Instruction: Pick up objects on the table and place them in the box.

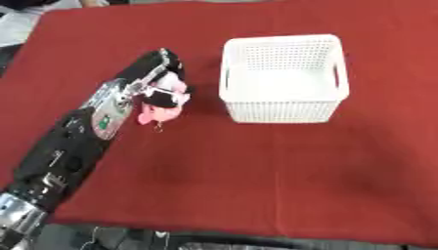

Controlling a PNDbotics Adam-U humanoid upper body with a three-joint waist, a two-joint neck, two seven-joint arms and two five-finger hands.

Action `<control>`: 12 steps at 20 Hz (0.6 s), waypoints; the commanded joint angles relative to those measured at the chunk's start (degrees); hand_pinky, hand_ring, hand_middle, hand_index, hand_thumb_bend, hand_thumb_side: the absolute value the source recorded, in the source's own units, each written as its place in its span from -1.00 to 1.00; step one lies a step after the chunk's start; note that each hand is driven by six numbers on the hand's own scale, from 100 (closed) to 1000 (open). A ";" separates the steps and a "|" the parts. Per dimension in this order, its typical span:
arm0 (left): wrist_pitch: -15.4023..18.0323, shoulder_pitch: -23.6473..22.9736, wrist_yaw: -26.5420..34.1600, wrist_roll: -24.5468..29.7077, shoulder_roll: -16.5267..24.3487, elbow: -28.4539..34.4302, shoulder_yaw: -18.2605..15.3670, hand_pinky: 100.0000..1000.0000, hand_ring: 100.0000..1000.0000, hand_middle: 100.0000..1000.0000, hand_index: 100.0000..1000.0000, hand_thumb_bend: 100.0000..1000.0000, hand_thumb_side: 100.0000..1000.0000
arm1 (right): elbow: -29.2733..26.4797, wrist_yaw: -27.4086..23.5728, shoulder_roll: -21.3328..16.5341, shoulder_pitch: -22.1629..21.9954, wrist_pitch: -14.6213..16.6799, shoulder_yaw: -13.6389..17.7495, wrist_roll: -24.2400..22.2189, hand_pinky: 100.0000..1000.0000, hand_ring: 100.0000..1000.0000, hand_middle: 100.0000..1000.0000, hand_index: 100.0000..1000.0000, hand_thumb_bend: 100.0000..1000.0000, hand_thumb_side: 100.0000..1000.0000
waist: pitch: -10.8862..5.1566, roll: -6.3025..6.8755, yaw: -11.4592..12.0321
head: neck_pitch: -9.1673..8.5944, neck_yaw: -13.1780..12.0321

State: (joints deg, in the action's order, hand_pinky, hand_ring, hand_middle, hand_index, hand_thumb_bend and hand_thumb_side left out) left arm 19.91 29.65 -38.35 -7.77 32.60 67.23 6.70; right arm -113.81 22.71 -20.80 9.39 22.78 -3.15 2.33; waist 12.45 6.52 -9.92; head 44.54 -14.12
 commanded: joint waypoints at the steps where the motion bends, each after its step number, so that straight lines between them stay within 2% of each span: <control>1: -0.35 0.23 -1.21 -2.05 1.11 0.46 -0.09 -1.00 -1.00 -0.96 -0.71 -1.00 -1.00 | -0.79 -0.05 -0.82 0.45 -0.01 0.22 -0.12 0.18 0.45 0.58 0.60 -0.90 0.46 | -1.00 -0.42 0.09 | -0.42 -0.06; 8: -0.22 1.68 -1.83 -2.23 1.87 0.74 -0.40 -1.00 -1.00 -0.93 -0.68 -1.00 -1.00 | -0.79 -0.24 -0.96 0.23 -0.23 0.24 -0.46 0.18 0.45 0.58 0.60 -0.90 0.46 | -1.76 -0.41 0.15 | -0.42 0.01; 12: -0.94 3.80 -3.83 -3.07 1.88 2.70 -2.21 -1.00 -1.00 -0.99 -0.75 -1.00 -1.00 | -0.79 -0.41 -0.93 0.05 -0.34 0.34 -0.58 0.18 0.45 0.58 0.60 -0.90 0.46 | -2.29 -0.50 0.20 | -0.42 0.37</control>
State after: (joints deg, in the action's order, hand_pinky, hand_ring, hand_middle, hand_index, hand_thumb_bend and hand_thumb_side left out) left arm 19.15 32.47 -41.52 -10.35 32.68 68.42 5.74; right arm -113.81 22.63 -20.80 9.23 22.46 -3.14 1.87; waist 11.20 6.37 -9.78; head 44.54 -14.05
